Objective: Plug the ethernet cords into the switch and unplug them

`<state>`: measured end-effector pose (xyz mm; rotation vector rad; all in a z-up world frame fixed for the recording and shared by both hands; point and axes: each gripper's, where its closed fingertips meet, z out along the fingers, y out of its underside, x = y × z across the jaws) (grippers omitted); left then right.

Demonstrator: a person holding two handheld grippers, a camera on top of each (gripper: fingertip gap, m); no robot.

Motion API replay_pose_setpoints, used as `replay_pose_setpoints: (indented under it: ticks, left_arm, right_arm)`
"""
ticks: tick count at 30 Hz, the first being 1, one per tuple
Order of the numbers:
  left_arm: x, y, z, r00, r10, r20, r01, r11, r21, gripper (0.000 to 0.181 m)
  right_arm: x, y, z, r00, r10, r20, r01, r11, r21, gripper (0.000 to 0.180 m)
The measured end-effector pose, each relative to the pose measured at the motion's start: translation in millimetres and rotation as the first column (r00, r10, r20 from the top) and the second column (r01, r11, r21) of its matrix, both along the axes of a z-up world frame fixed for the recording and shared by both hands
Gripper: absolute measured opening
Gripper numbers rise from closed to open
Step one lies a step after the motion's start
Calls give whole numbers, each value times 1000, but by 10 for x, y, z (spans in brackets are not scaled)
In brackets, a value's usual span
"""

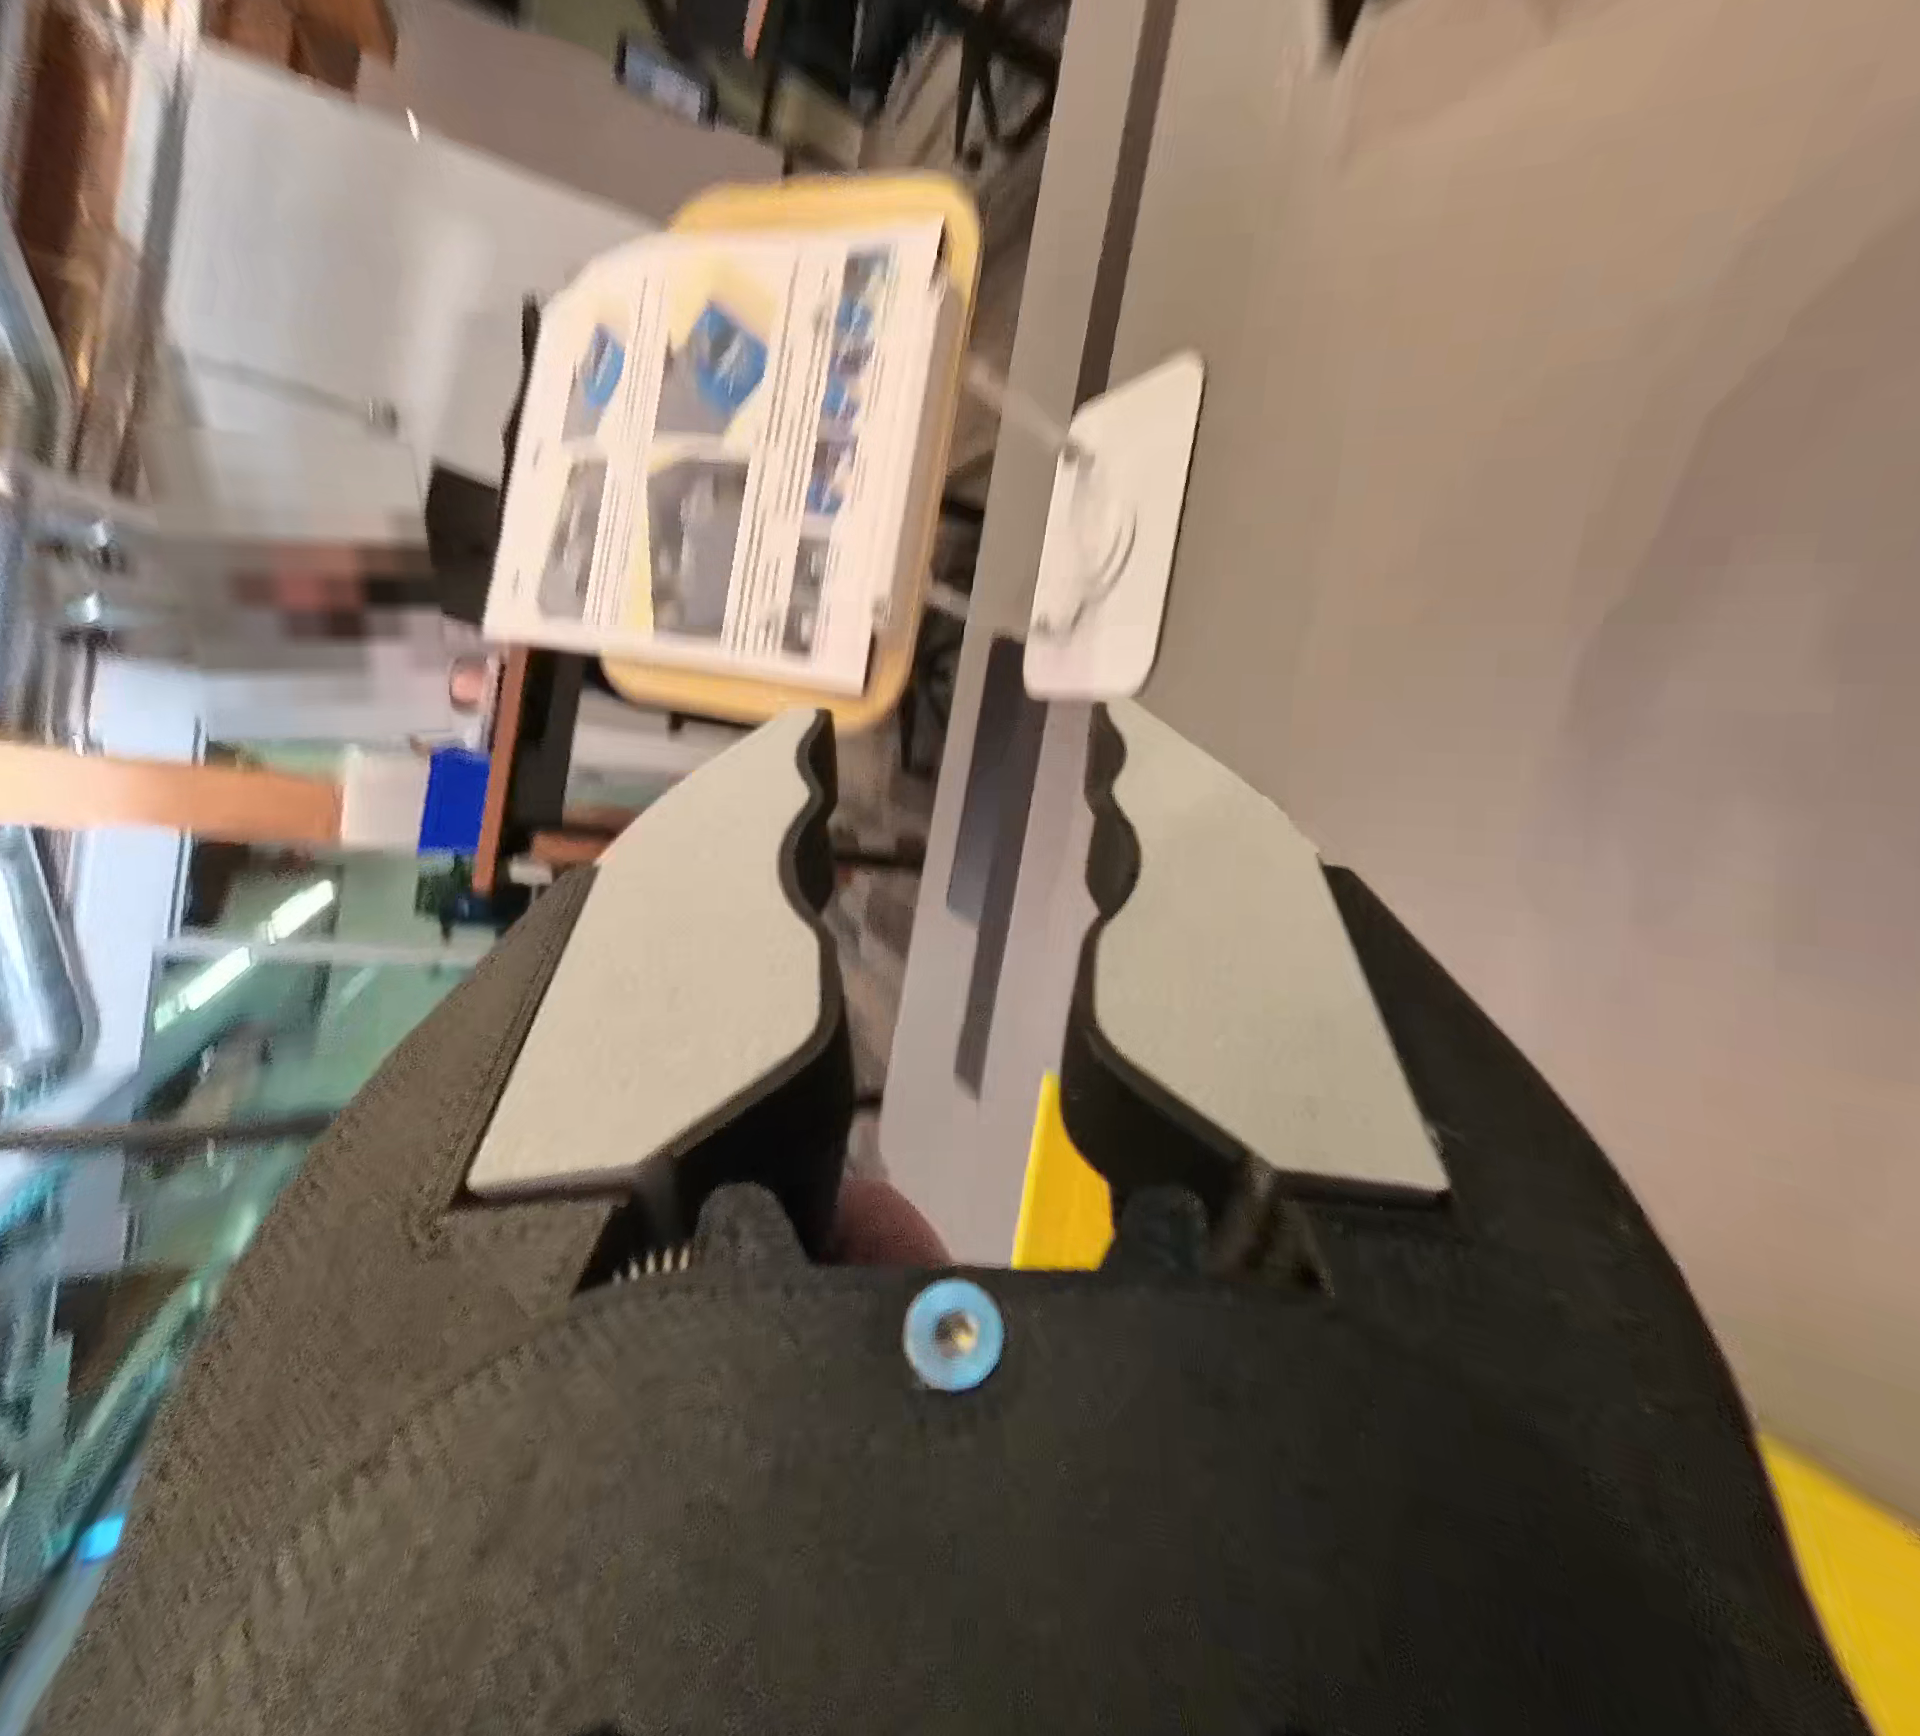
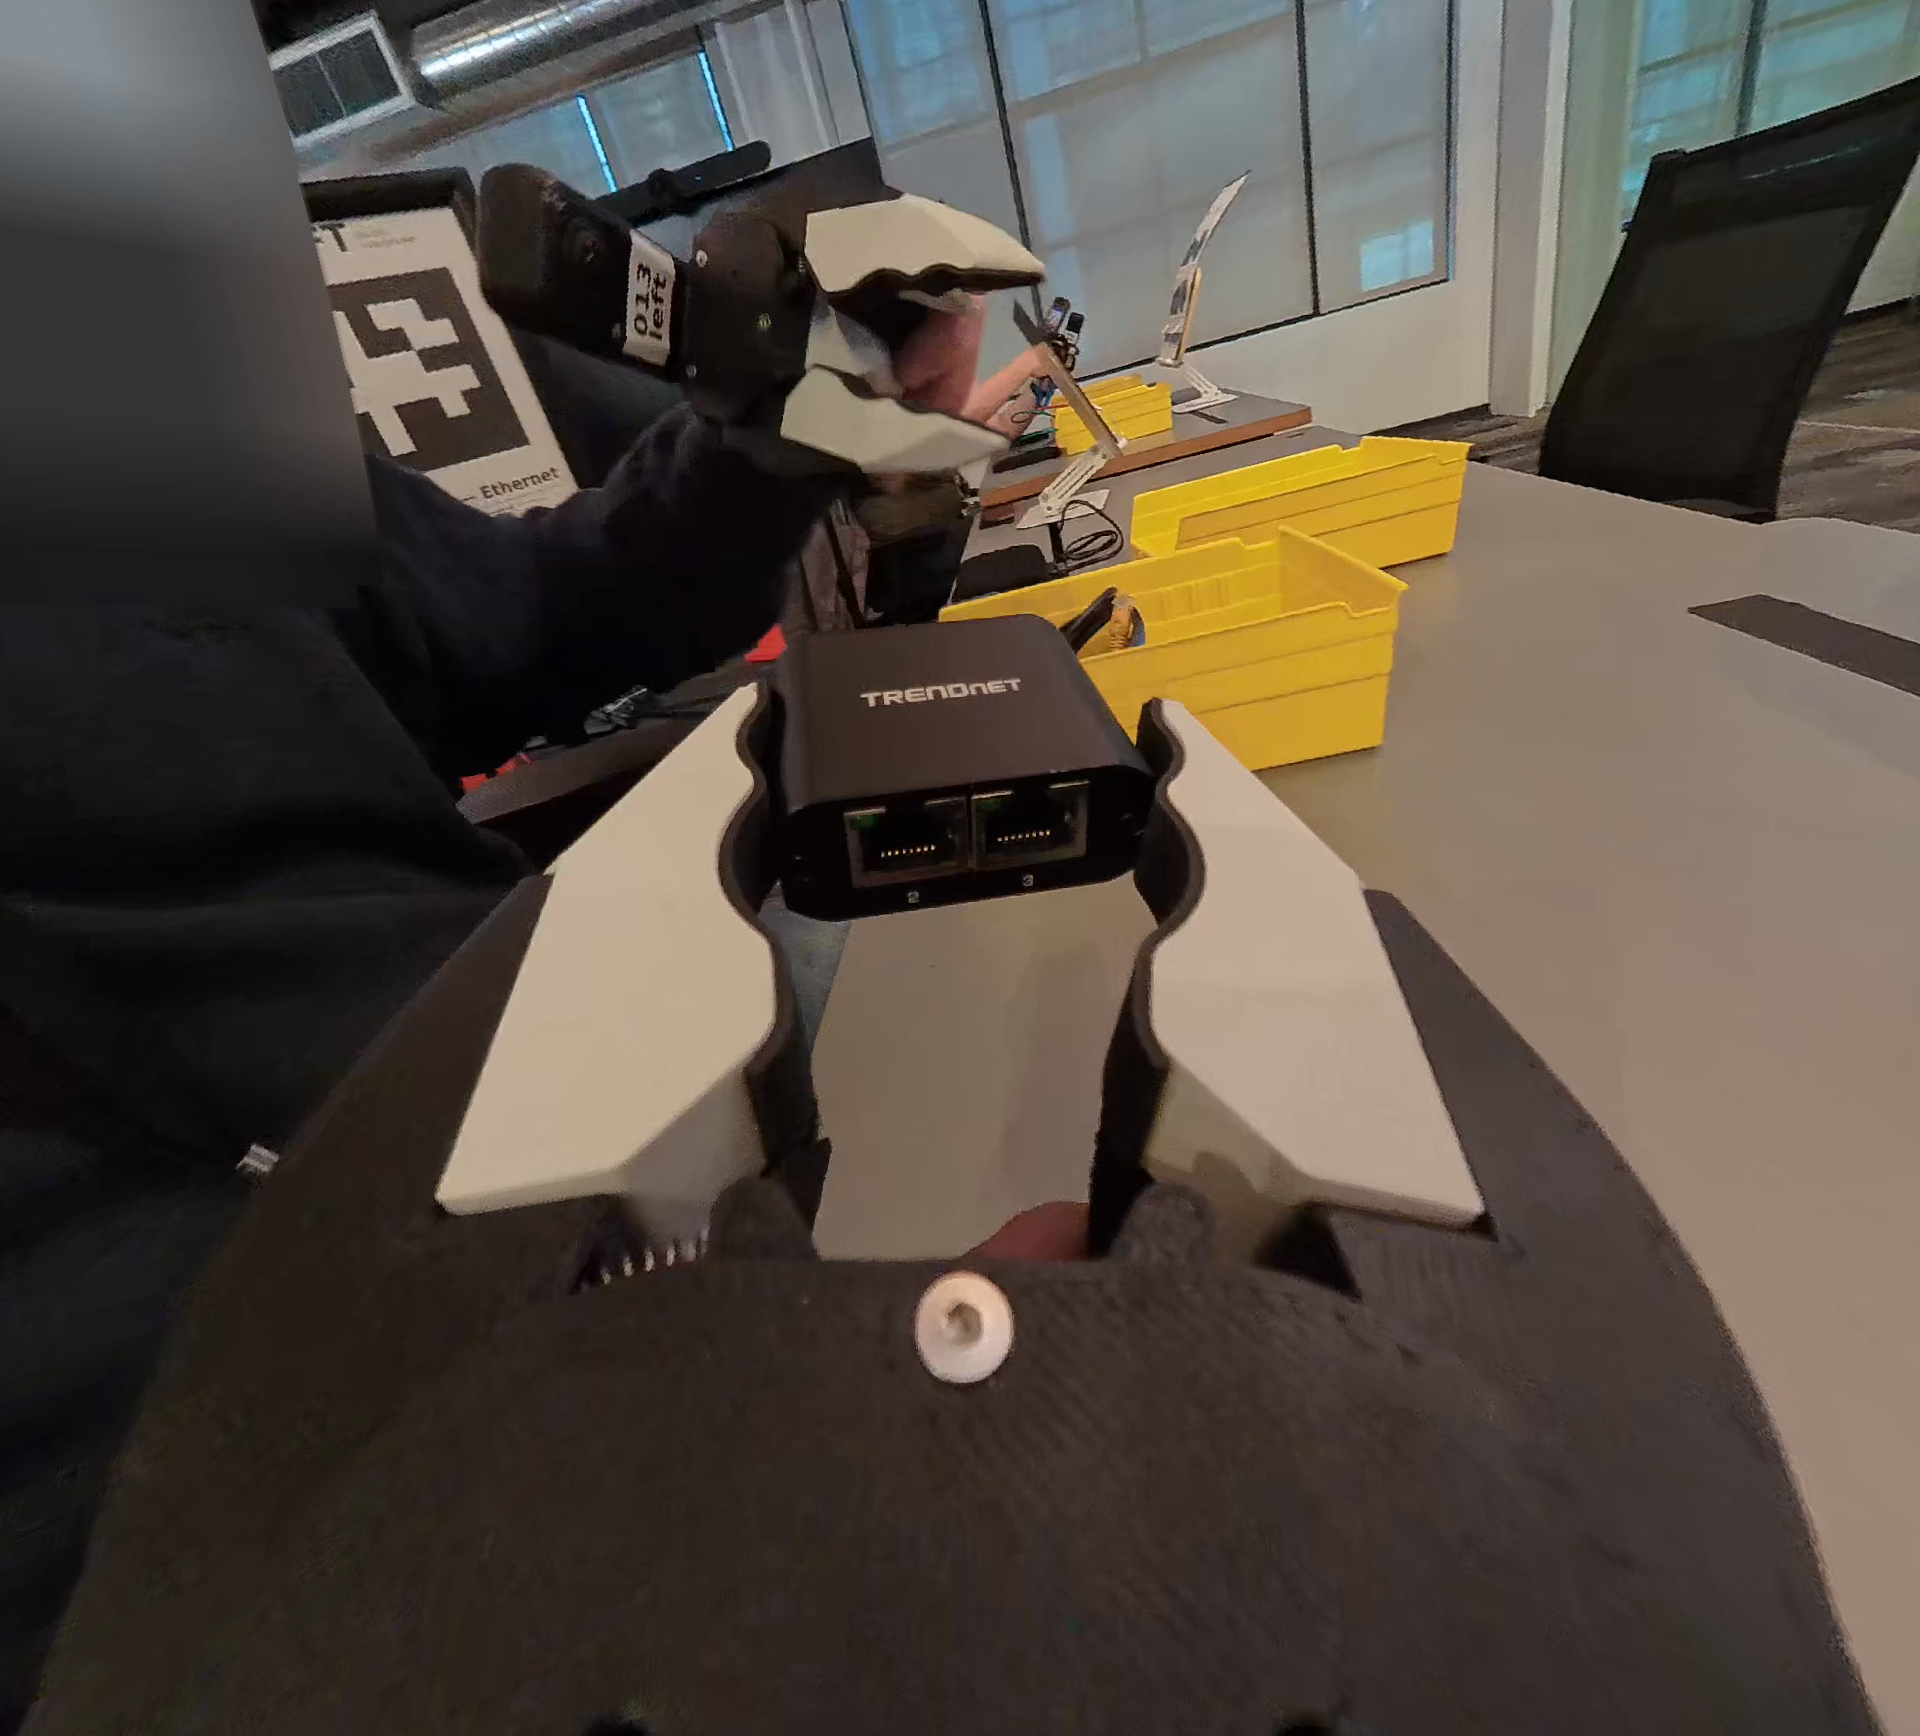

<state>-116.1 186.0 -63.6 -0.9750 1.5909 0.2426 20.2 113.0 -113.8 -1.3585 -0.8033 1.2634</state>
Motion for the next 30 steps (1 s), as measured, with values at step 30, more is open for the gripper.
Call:
replay_pose_setpoints:
  ticks: [30]
  left_arm:
    - [-2246,962,-1592,793,467,-390,-509,861,-4,24]
  right_arm:
    - [142,138,-422,993,-101,58,103,994,-37,68]
